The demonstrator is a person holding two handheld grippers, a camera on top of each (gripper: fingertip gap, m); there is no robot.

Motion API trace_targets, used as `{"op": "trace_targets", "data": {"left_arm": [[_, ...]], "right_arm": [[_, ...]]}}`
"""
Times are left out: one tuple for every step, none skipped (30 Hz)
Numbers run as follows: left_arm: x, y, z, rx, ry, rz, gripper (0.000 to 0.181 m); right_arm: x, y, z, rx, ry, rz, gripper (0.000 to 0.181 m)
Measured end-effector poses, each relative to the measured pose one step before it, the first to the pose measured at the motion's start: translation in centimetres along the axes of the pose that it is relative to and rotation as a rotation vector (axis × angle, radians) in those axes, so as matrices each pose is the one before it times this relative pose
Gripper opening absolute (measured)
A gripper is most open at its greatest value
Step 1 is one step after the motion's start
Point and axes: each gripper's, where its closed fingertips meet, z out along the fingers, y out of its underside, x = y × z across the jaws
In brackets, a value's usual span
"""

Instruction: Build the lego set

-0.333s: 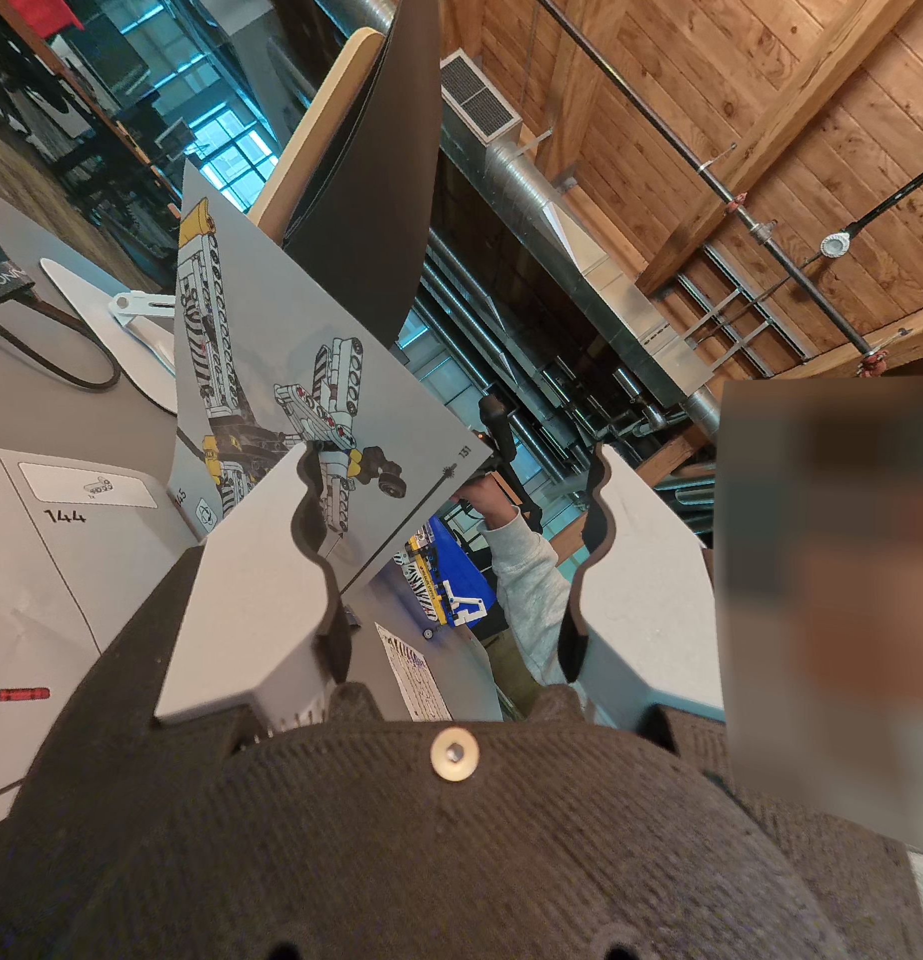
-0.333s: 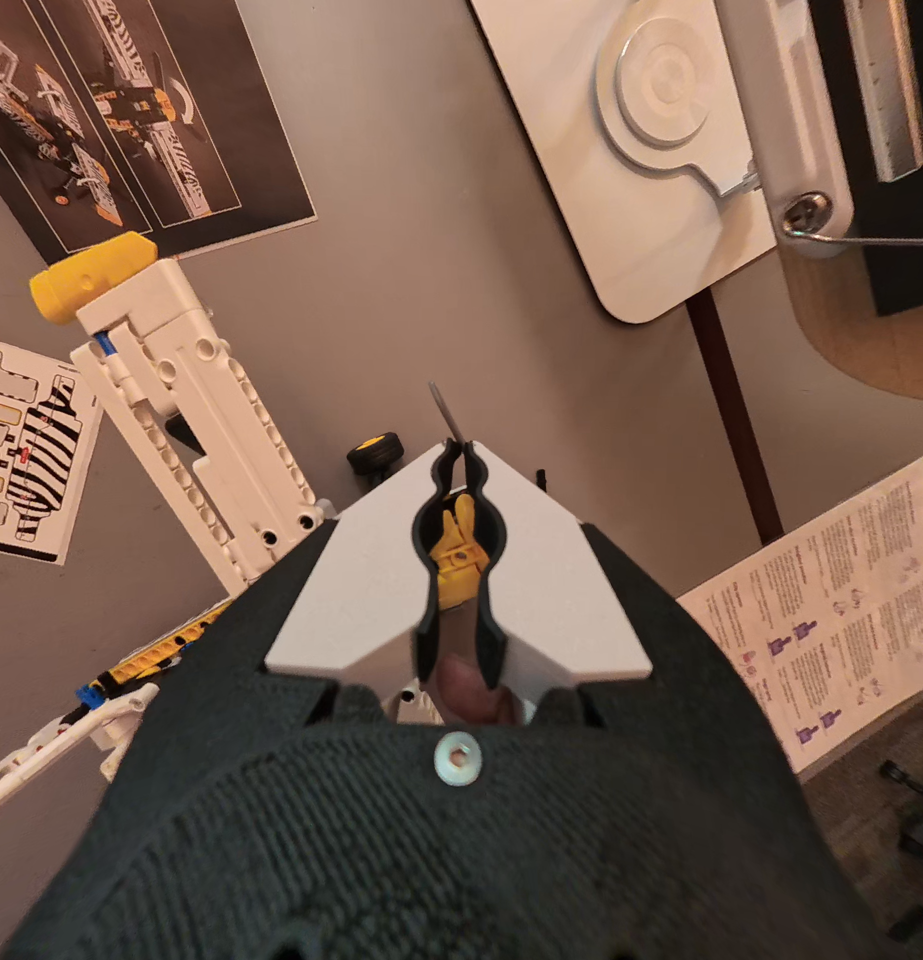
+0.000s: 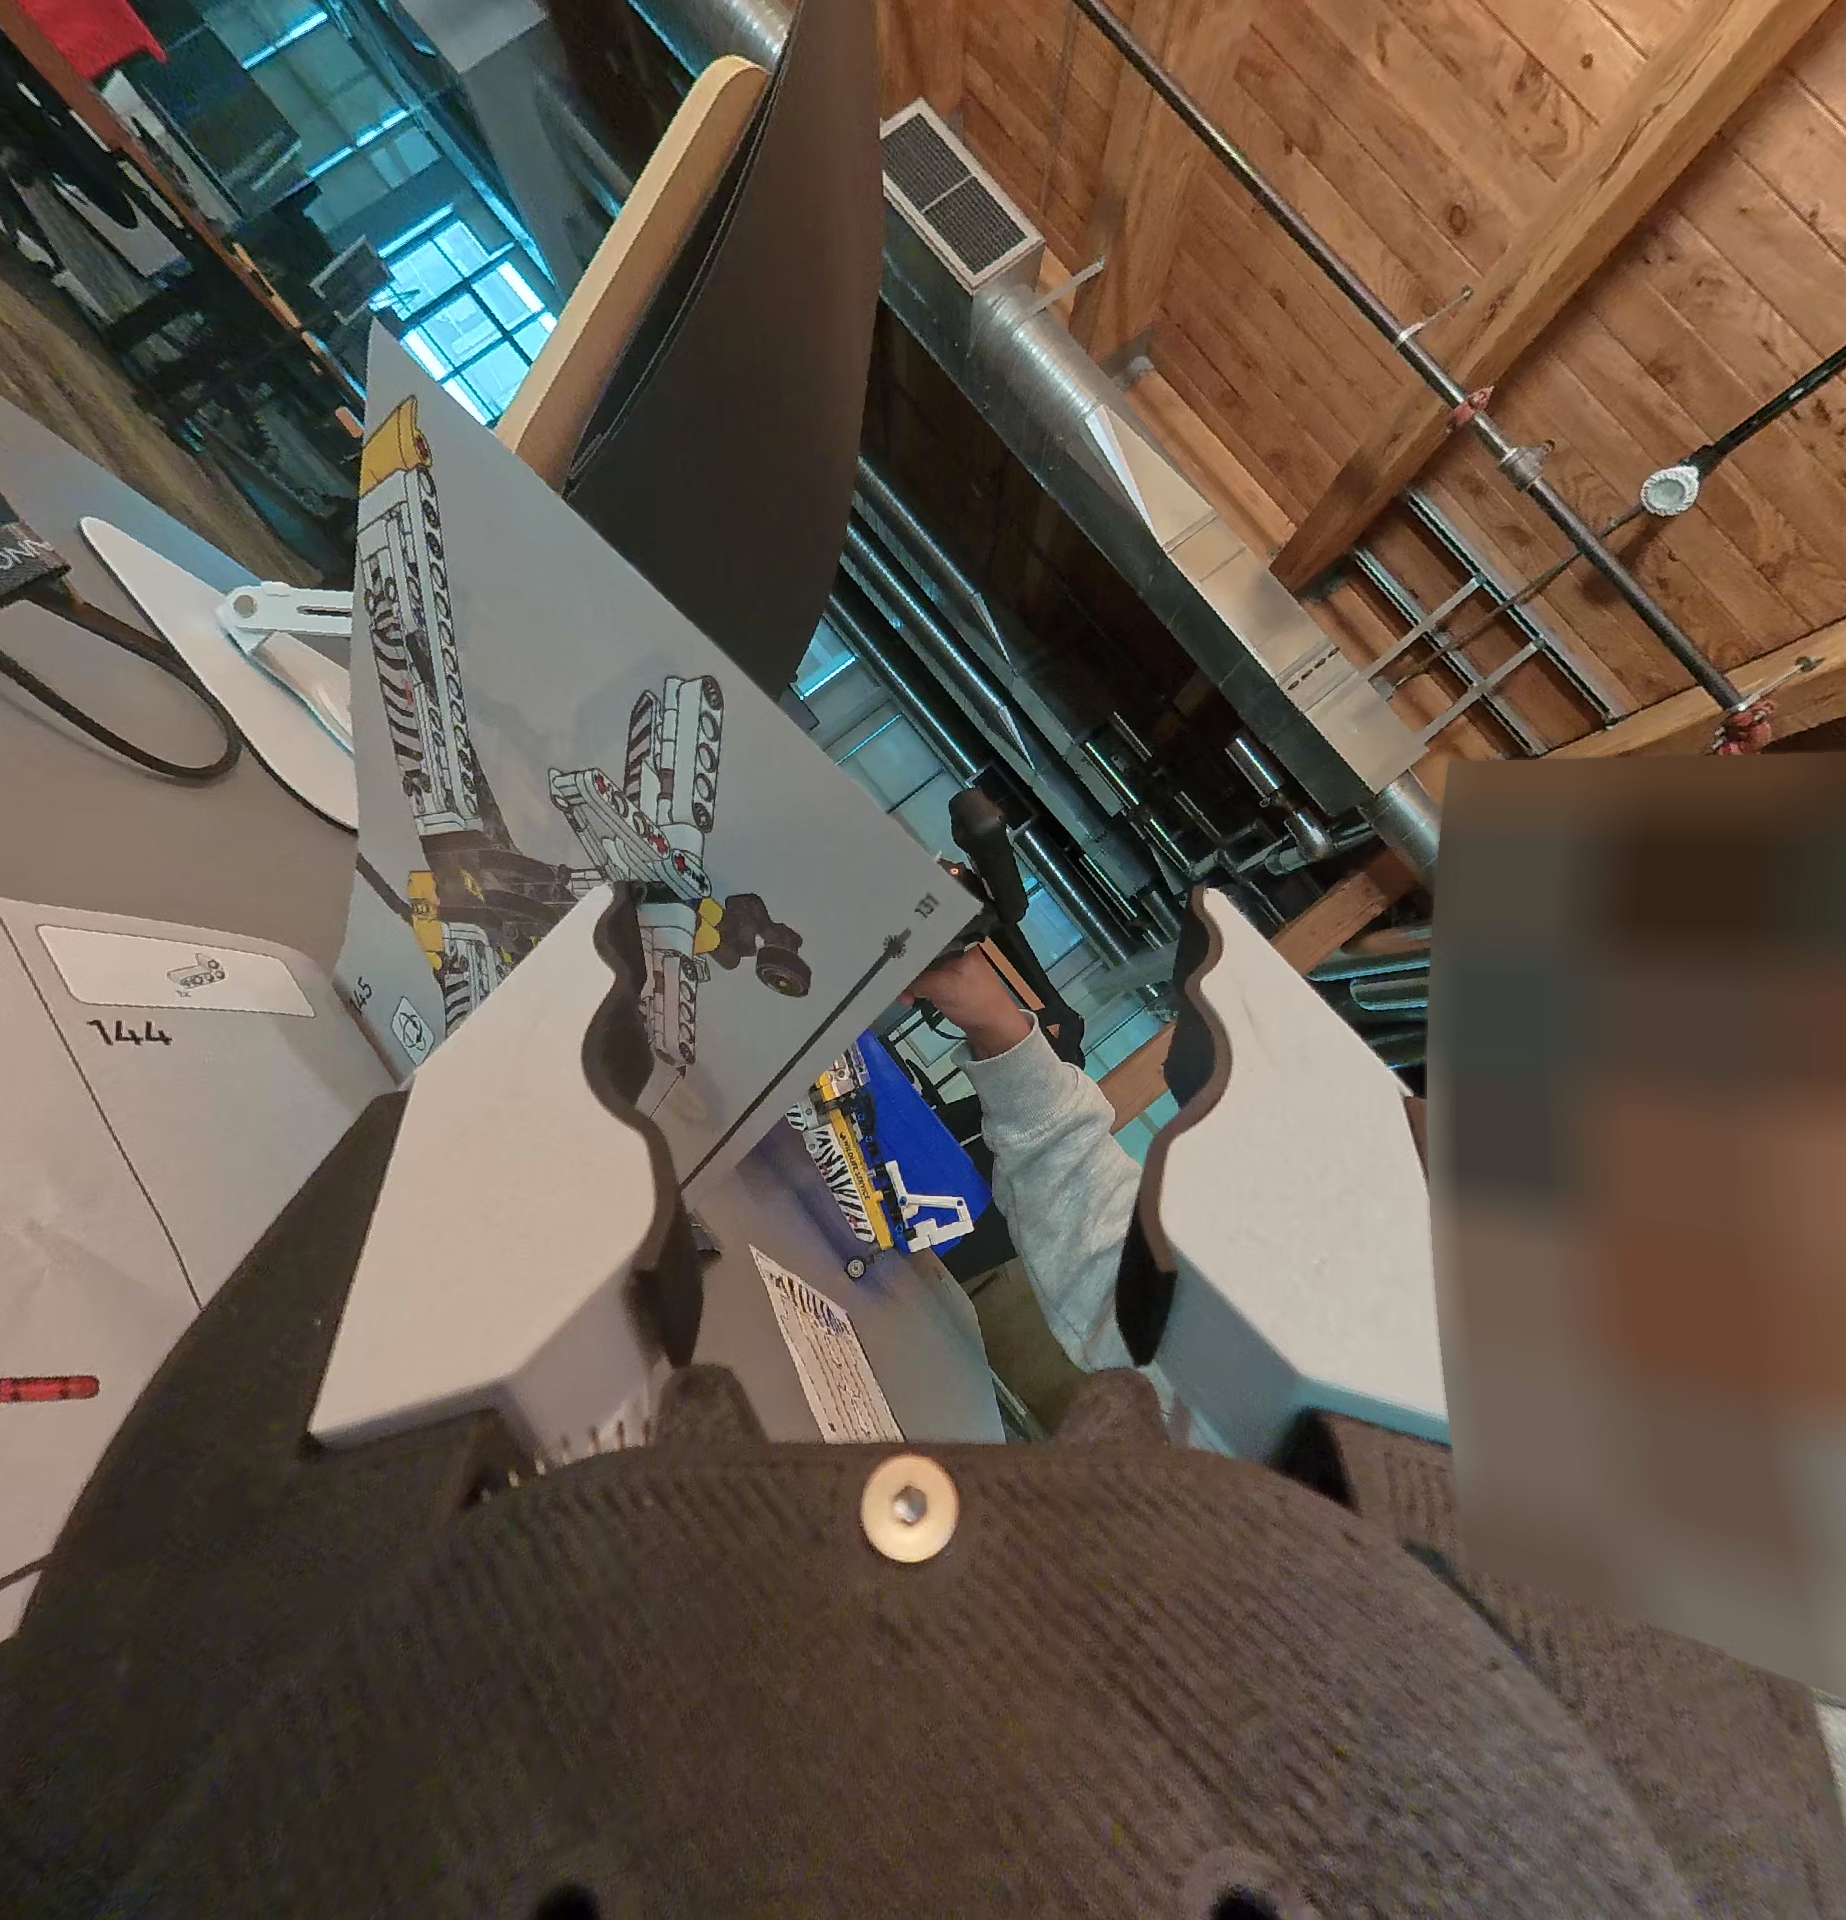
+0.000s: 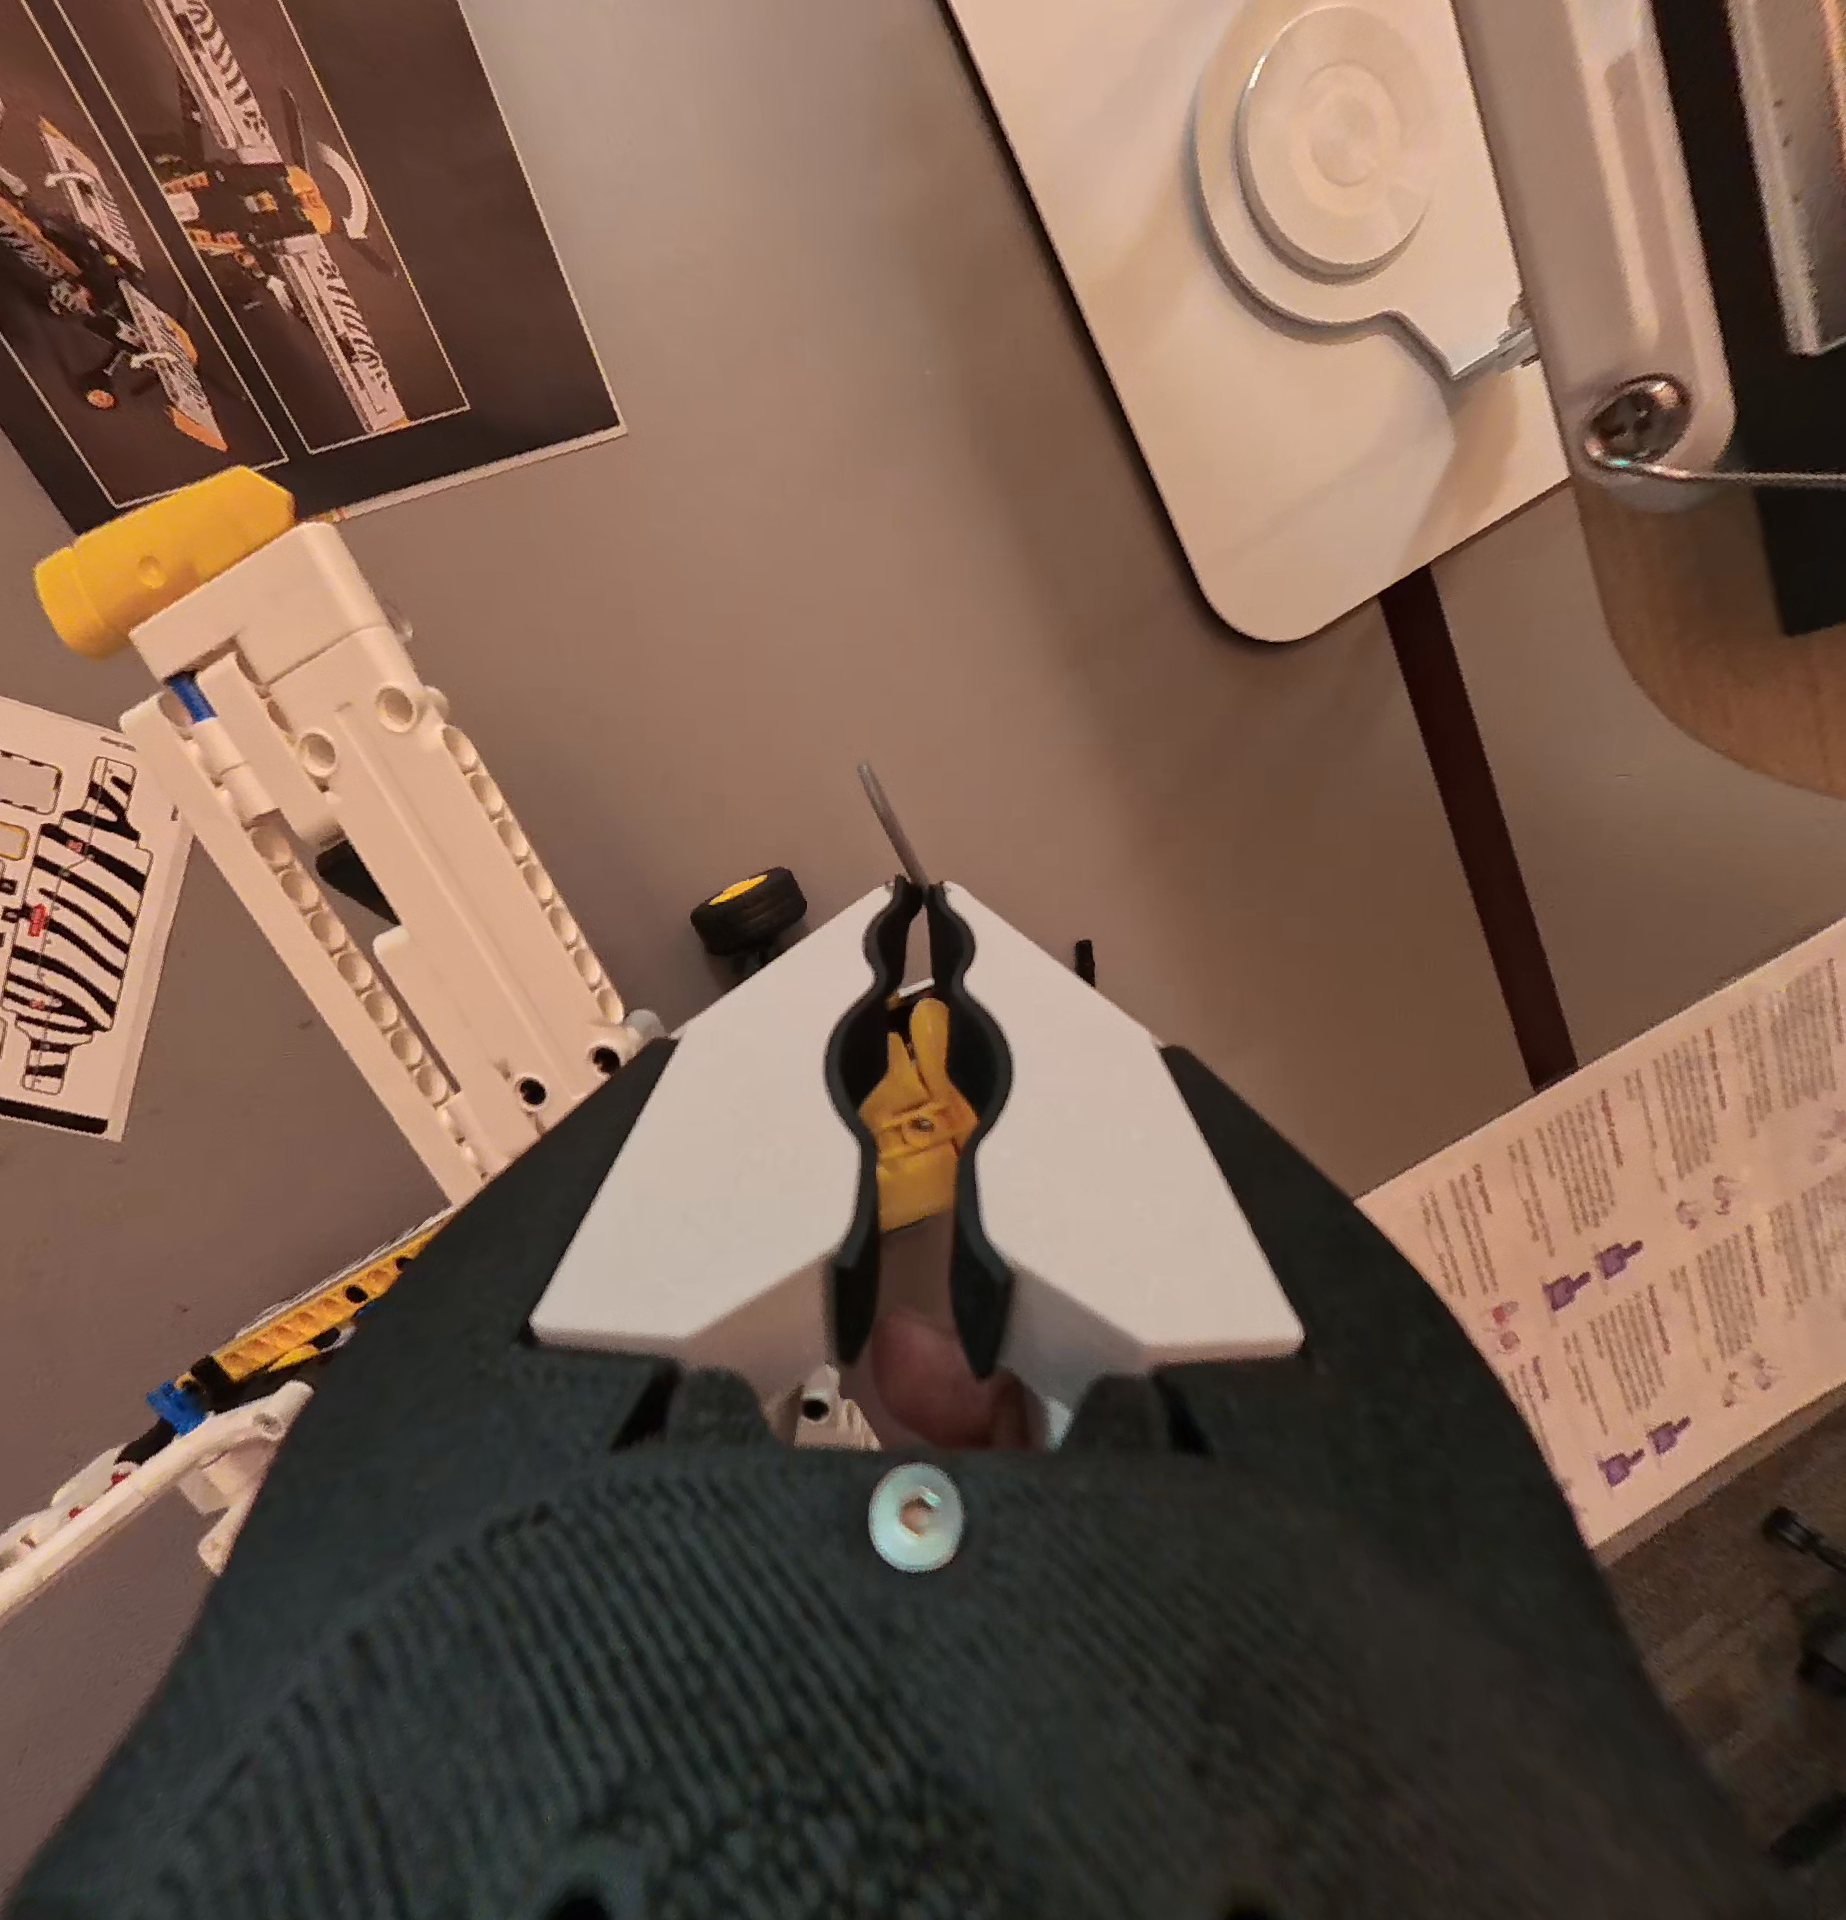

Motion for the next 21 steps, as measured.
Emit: {"op": "trace_targets", "data": {"left_arm": [[0.013, 0.007, 0.007, -0.0003, 0.0009, -0.0005, 0.102], [0.010, -0.006, 0.006, -0.0003, -0.0001, 0.0005, 0.102], [0.001, 0.008, 0.001, -0.0003, -0.0005, 0.0008, 0.102], [-0.002, 0.001, 0.000, -0.0001, -0.0001, 0.0001, 0.102], [0.011, -0.020, -0.004, 0.0006, 0.0006, -0.0007, 0.102], [0.008, -0.002, -0.001, 0.0005, 0.0009, -0.0004, 0.102], [0.002, -0.004, 0.003, -0.0001, -0.0002, 0.0005, 0.102], [0.000, 0.006, 0.002, -0.0002, -0.0006, 0.0006, 0.102], [0.000, 0.010, 0.006, -0.0005, 0.0001, -0.0002, 0.102], [-0.002, -0.003, -0.004, -0.0001, 0.0005, -0.0007, 0.102], [0.003, -0.005, 0.002, 0.0003, 0.0001, -0.0001, 0.102], [-0.007, -0.007, -0.007, 0.0003, -0.0005, 0.0003, 0.102], [-0.002, -0.008, -0.007, 0.0003, -0.0002, 0.0003, 0.102], [-0.014, -0.004, -0.003, 0.0000, -0.0001, -0.0001, 0.102], [0.002, 0.001, 0.010, 0.0001, 0.0002, -0.0004, 0.102], [0.003, 0.008, 0.007, -0.0004, 0.0004, -0.0001, 0.102], [-0.005, 0.004, 0.010, -0.0004, -0.0005, 0.0003, 0.102], [-0.006, 0.000, 0.000, 0.0000, -0.0003, 0.0002, 0.102], [0.007, 0.007, 0.007, -0.0003, 0.0005, -0.0005, 0.102], [0.004, -0.017, -0.005, 0.0004, 0.0004, -0.0001, 0.102], [0.006, -0.007, -0.002, 0.0006, -0.0004, 0.0006, 0.102]], "right_arm": [[0.008, 0.006, 0.031, -0.0020, 0.0000, 0.0001, 0.002], [0.010, -0.007, 0.038, -0.0016, 0.0000, 0.0006, 0.002], [0.010, 0.006, 0.024, -0.0014, -0.0005, 0.0014, 0.002], [0.003, -0.009, 0.018, -0.0006, -0.0005, 0.0009, 0.002], [0.007, 0.002, 0.011, -0.0004, 0.0003, 0.0001, 0.002], [0.016, 0.004, 0.032, -0.0004, 0.0006, -0.0002, 0.002], [0.006, 0.005, 0.040, -0.0002, 0.0006, -0.0011, 0.002], [0.013, -0.005, 0.042, 0.0001, 0.0011, -0.0022, 0.002], [0.020, 0.003, 0.049, 0.0003, 0.0021, -0.0023, 0.002], [0.024, 0.011, 0.069, 0.0002, 0.0023, -0.0012, 0.002], [0.021, -0.004, 0.054, -0.0002, 0.0021, -0.0009, 0.002], [0.024, -0.007, 0.044, -0.0003, 0.0022, -0.0010, 0.001], [0.012, -0.001, 0.029, -0.0005, 0.0017, -0.0006, 0.001], [0.016, -0.005, 0.032, -0.0007, 0.0015, -0.0007, 0.001], [0.008, 0.013, 0.036, -0.0008, 0.0010, -0.0006, 0.001], [0.003, 0.006, 0.038, -0.0012, 0.0007, -0.0008, 0.001], [0.005, -0.006, 0.022, -0.0009, 0.0006, -0.0008, 0.001], [0.011, 0.015, 0.038, -0.0010, 0.0004, -0.0004, 0.001], [0.001, 0.000, 0.021, -0.0009, 0.0001, -0.0001, 0.001], [0.003, 0.009, 0.030, -0.0008, -0.0001, 0.0001, 0.001], [0.002, 0.004, 0.030, -0.0009, 0.0003, -0.0002, 0.002]]}}
